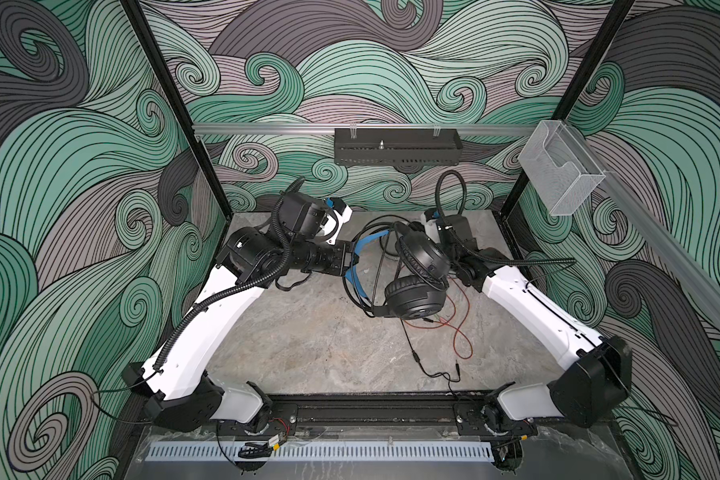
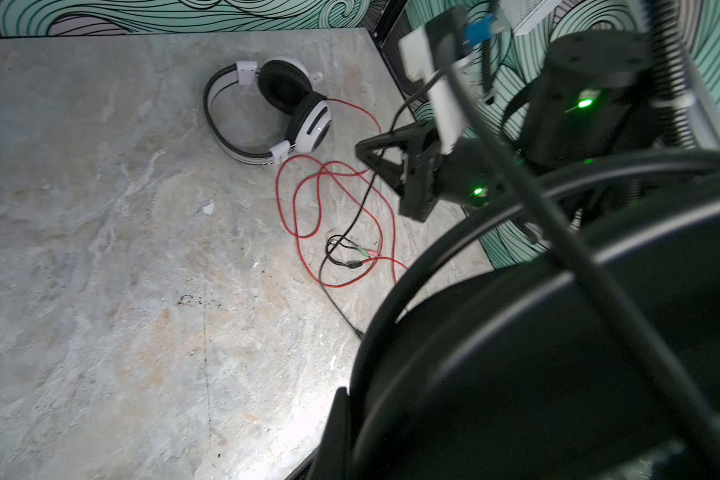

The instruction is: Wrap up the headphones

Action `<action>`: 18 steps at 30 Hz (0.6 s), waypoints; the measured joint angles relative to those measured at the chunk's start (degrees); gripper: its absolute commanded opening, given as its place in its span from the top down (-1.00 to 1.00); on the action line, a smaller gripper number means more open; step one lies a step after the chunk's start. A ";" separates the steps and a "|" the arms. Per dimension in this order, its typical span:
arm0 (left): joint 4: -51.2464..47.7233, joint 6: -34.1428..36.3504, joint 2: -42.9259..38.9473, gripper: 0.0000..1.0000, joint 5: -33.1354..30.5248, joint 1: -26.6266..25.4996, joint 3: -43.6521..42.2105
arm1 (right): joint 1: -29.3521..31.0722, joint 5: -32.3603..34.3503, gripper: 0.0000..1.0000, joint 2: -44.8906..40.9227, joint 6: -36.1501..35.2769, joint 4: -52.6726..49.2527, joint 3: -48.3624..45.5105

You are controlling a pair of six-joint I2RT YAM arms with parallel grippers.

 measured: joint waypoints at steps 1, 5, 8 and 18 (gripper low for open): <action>-0.72 0.48 0.00 1.00 -0.87 0.00 0.00 | -0.68 0.00 1.00 -0.31 0.04 0.11 0.37; -2.89 2.01 0.00 1.00 -3.21 0.00 0.00 | -3.17 -0.02 1.00 -0.57 0.42 0.57 1.73; -4.13 3.13 0.00 1.00 -4.68 0.00 0.00 | -4.61 0.00 1.00 -0.57 0.81 0.72 2.49; -8.28 6.49 -1.09 1.00 -13.03 -0.02 -0.79 | -9.66 -0.07 1.00 0.22 1.84 0.66 7.37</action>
